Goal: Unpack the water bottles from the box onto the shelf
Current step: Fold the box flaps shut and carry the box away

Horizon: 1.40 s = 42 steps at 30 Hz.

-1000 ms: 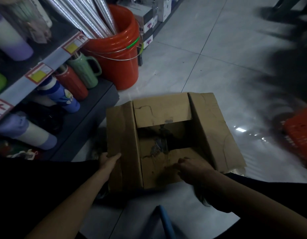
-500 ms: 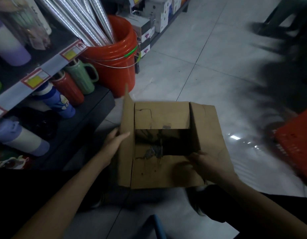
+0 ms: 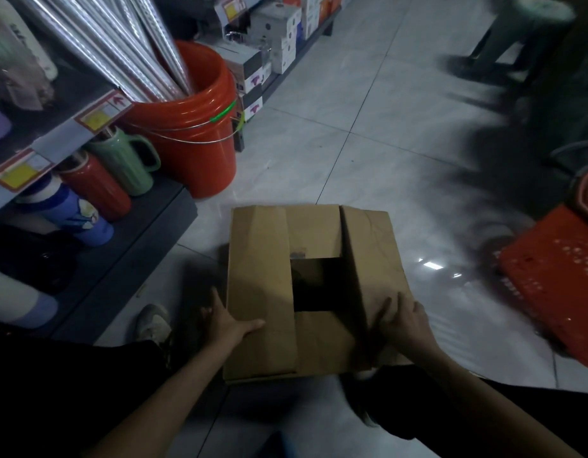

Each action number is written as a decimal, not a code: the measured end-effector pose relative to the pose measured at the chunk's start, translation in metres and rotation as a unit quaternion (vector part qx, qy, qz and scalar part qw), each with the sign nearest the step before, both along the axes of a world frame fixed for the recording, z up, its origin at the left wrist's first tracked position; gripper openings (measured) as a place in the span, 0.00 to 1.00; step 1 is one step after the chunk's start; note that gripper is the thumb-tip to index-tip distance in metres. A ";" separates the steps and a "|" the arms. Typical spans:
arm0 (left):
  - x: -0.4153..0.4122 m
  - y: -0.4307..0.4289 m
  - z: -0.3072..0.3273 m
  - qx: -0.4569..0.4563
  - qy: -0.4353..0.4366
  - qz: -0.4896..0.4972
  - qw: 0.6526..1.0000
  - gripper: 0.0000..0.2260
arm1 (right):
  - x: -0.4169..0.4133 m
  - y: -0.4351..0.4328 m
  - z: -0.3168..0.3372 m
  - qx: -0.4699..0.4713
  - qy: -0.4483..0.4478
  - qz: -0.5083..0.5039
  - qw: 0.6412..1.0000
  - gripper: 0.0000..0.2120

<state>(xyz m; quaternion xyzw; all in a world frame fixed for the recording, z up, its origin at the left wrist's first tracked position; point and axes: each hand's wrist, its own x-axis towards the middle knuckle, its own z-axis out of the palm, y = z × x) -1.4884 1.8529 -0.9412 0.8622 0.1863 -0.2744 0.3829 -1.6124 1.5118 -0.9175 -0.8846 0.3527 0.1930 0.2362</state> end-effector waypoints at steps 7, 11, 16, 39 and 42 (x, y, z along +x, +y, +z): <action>-0.007 0.008 -0.011 -0.136 0.128 0.119 0.975 0.43 | 0.003 -0.022 0.009 0.114 -0.040 -0.204 0.971 0.32; -0.009 0.007 -0.010 -0.144 0.088 0.126 0.977 0.35 | 0.000 -0.010 0.030 -0.037 -0.073 -0.193 0.978 0.18; -0.004 -0.002 -0.009 -0.125 0.056 0.128 0.982 0.39 | 0.012 0.015 0.054 -0.092 -0.191 -0.121 0.970 0.14; -0.001 -0.012 -0.039 -0.166 0.033 0.133 0.977 0.50 | 0.037 0.073 0.005 0.096 -0.037 -0.002 0.995 0.52; -0.001 -0.011 -0.044 -0.144 0.011 0.178 0.973 0.42 | 0.041 0.057 -0.017 0.200 -0.028 -0.100 0.974 0.56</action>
